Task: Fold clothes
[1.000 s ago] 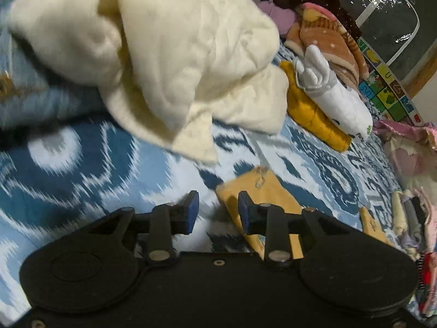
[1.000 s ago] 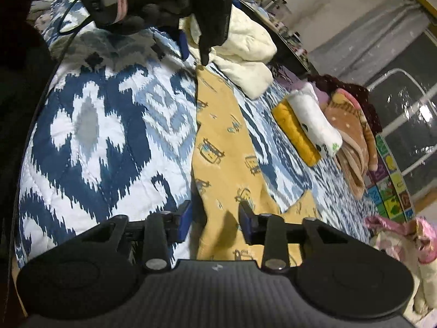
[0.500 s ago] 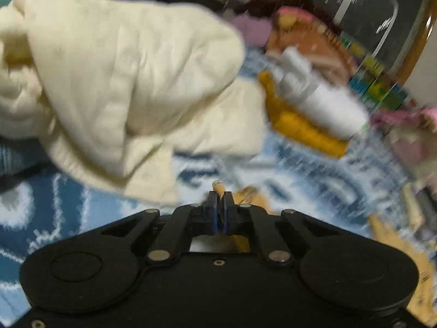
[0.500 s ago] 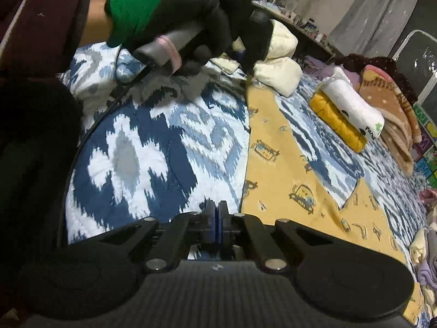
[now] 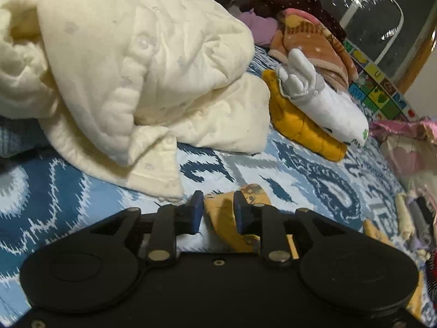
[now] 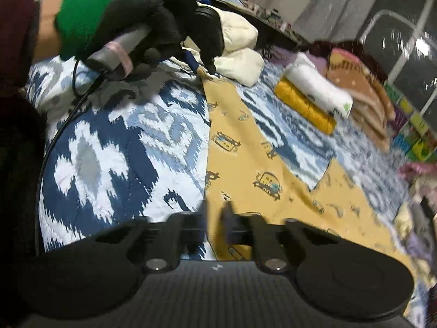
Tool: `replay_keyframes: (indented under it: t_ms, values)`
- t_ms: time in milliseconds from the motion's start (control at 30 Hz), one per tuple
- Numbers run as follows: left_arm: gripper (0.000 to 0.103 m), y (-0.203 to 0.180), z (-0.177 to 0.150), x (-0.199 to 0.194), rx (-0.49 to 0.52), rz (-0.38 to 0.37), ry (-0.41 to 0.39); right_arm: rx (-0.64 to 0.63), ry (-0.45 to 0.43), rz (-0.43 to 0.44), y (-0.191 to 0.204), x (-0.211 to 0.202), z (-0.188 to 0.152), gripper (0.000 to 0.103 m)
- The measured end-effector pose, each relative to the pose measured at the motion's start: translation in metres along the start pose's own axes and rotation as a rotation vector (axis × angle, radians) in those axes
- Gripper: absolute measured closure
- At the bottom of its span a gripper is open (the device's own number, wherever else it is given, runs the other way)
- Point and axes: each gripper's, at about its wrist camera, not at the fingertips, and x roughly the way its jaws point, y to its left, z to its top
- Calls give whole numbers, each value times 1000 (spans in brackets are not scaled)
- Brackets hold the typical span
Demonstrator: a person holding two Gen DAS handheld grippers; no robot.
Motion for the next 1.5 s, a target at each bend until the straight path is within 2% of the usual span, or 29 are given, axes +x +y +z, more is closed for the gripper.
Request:
replay_keyframes:
  t_ms: [33,67,100,200,233,300,367,467,600,833,867,900,933,1100,1133,1200,1267,1333,1400,1467,1500]
  values:
    - [85,-2,-1,2,10,5,2,6,0,6,-2,1,-1,99]
    - [96,-3,-2,4,19,19,0,9,0,12,-3,1,-1,99]
    - [99,-4,-2,5,28,31,-5,9,0,19,-3,1,-1,99]
    - [99,-6,0,4,60,59,-25,-26,-14,41,7,-8,-1,99]
    - [98,-6,-1,7,77,86,-6,-45,-5,41,11,-6,-1,99]
    - [94,-4,0,9,73,86,6,-69,-3,40,15,-4,-3,98]
    - [87,-2,6,1,52,80,-31,-68,-5,50,15,-6,-3,95]
    - [87,-8,15,-6,81,38,-57,-49,-21,58,12,-12,-1,93]
    - [85,-34,22,4,210,-14,-13,-16,-70,37,10,-13,2,91]
    - [85,-58,18,49,432,46,120,83,-82,47,4,1,-6,87]
    - [86,-60,14,52,460,48,126,96,-86,50,4,2,-7,86]
    - [98,-61,12,54,485,44,128,109,-89,54,4,3,-9,85]
    - [98,-63,12,53,498,28,109,122,-91,59,3,3,-9,85]
    - [99,-71,11,38,515,-27,-110,161,-96,77,4,2,-10,84]
    - [99,-71,9,41,526,-19,-126,158,-95,77,4,1,-10,84]
    - [98,-70,7,48,532,7,-107,154,-94,77,5,1,-10,85]
    - [97,-69,8,49,530,69,-94,147,-91,75,6,0,-8,84]
    - [93,-61,15,47,456,38,-49,137,-90,73,8,0,-8,84]
    - [68,-54,22,46,392,7,-4,128,-90,72,10,0,-8,84]
    - [59,-55,22,48,384,-30,42,133,-92,74,9,0,-8,84]
    - [59,-56,23,50,379,-48,65,136,-93,75,9,0,-9,84]
